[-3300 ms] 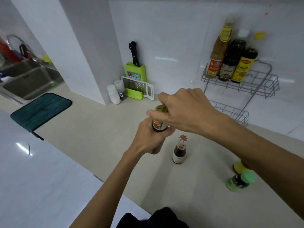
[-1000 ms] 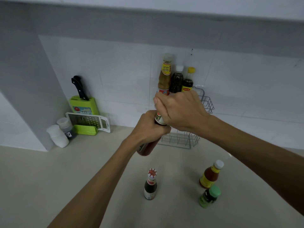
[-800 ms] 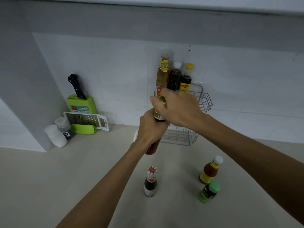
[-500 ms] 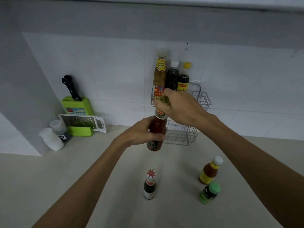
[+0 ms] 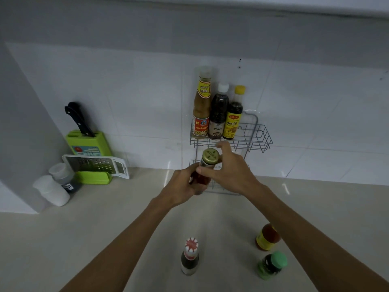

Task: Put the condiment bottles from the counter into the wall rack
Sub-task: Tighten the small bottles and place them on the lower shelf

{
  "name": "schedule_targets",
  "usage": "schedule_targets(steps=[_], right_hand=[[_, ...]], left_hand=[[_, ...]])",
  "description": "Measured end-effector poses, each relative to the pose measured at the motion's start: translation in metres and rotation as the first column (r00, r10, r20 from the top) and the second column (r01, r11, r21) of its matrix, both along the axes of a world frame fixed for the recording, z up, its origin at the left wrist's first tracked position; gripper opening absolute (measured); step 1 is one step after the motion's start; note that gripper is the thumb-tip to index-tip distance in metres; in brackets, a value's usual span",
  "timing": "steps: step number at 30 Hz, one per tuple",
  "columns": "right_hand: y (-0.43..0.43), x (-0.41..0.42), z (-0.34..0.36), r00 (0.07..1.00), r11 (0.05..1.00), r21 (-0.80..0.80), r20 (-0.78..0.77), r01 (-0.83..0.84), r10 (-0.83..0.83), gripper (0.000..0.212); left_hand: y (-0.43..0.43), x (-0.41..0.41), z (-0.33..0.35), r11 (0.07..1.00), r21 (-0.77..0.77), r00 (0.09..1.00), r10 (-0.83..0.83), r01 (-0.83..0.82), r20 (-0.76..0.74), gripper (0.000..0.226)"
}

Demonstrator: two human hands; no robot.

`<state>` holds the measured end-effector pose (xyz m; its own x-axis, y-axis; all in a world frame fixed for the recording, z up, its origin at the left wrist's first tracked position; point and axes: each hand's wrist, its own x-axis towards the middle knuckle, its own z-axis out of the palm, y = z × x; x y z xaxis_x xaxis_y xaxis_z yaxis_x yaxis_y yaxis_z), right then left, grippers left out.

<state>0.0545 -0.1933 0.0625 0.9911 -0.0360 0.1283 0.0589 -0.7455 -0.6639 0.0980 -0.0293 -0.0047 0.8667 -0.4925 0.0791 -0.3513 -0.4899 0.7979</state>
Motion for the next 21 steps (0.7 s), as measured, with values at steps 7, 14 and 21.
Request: schedule_targets(steps=[7, 14, 21], right_hand=[[0.014, 0.021, -0.038, 0.99, 0.991, 0.128, 0.129, 0.041, -0.058, 0.035], [0.009, 0.043, -0.09, 0.984, 0.982, 0.185, 0.158, 0.048, -0.078, 0.036], [0.009, 0.097, -0.094, 0.98, 0.968, 0.163, -0.083, 0.19, -0.179, 0.039]], left_hand=[[-0.017, 0.042, -0.026, 0.994, -0.06, 0.988, 0.096, -0.089, 0.121, 0.062], [-0.025, 0.073, -0.058, 0.985, 0.045, 0.962, 0.149, -0.164, 0.23, 0.056], [-0.031, 0.1, -0.063, 0.978, 0.117, 0.984, 0.165, -0.172, 0.074, 0.033]])
